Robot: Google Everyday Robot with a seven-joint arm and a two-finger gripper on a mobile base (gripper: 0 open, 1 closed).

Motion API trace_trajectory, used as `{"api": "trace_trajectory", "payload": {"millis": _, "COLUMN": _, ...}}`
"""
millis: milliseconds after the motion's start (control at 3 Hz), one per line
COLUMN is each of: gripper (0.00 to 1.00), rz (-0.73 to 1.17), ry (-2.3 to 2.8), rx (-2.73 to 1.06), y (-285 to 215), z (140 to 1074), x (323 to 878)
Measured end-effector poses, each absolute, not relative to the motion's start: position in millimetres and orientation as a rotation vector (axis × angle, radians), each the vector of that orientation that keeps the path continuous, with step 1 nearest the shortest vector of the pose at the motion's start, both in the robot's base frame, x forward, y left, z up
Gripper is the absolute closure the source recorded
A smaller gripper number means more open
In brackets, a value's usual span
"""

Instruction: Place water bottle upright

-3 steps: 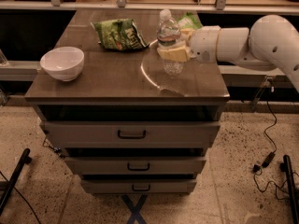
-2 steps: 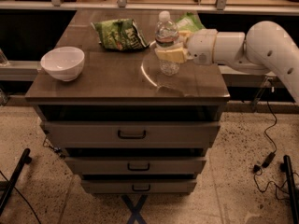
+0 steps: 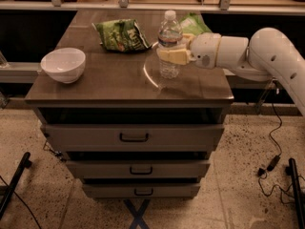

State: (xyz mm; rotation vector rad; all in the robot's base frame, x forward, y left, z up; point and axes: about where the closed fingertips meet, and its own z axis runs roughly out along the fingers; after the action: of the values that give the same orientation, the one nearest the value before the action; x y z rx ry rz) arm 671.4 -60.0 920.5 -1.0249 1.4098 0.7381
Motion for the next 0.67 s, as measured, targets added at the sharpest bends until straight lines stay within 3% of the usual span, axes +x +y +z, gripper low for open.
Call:
{"api": "trace_trajectory", "payload": {"millis": 333, "gripper": 1.0, "rz": 0.996, "ry": 1.367, "rx": -0.854, "y": -54.2, "z": 949.4, "x": 666.5}}
{"api": "trace_trajectory", "payload": {"millis": 667, "gripper": 1.0, "rz": 1.103, "ry": 1.362, "rx": -0.789, "y": -52.8, "z": 971.2, "x": 660.6}}
